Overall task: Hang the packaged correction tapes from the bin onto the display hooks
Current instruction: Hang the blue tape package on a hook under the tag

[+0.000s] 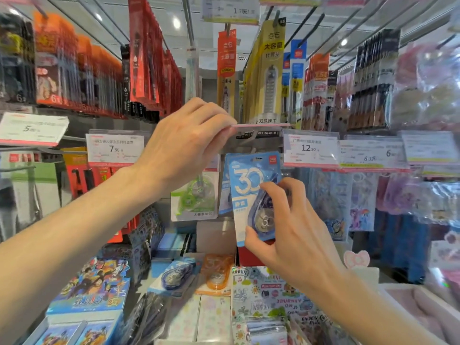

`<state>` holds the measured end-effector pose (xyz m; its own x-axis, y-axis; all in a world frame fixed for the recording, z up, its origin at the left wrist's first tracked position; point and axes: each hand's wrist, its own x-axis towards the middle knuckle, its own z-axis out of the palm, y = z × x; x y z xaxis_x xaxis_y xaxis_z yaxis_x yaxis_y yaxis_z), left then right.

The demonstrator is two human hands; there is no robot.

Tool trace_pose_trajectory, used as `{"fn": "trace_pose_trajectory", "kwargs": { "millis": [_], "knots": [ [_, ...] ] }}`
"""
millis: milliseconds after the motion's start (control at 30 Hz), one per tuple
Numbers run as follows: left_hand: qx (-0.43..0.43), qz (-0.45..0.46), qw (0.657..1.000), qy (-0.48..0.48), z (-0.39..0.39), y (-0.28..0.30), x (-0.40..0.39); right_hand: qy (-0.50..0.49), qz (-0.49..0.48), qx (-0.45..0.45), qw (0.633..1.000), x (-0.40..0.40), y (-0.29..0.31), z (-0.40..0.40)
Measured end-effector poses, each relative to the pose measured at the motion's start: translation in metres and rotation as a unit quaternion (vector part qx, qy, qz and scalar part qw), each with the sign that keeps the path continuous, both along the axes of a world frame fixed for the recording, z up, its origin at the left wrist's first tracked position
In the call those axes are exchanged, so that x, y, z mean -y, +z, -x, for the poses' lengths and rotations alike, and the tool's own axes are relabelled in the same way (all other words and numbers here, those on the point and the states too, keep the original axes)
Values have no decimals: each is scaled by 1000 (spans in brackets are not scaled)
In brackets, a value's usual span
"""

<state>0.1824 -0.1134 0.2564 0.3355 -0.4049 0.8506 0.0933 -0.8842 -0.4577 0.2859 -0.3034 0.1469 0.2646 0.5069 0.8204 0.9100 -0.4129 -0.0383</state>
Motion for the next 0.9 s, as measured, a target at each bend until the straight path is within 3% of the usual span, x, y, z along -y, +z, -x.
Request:
{"fn": "trace_pose_trajectory", "kwargs": {
  "millis": [233, 900],
  "knots": [
    [-5, 2, 1000, 3, 1, 0, 1, 8, -32, 3, 999, -3, 1, 3],
    [-19, -10, 1000, -1, 4, 2, -4, -37, 2, 10, 999, -16, 2, 3]
  ]
}}
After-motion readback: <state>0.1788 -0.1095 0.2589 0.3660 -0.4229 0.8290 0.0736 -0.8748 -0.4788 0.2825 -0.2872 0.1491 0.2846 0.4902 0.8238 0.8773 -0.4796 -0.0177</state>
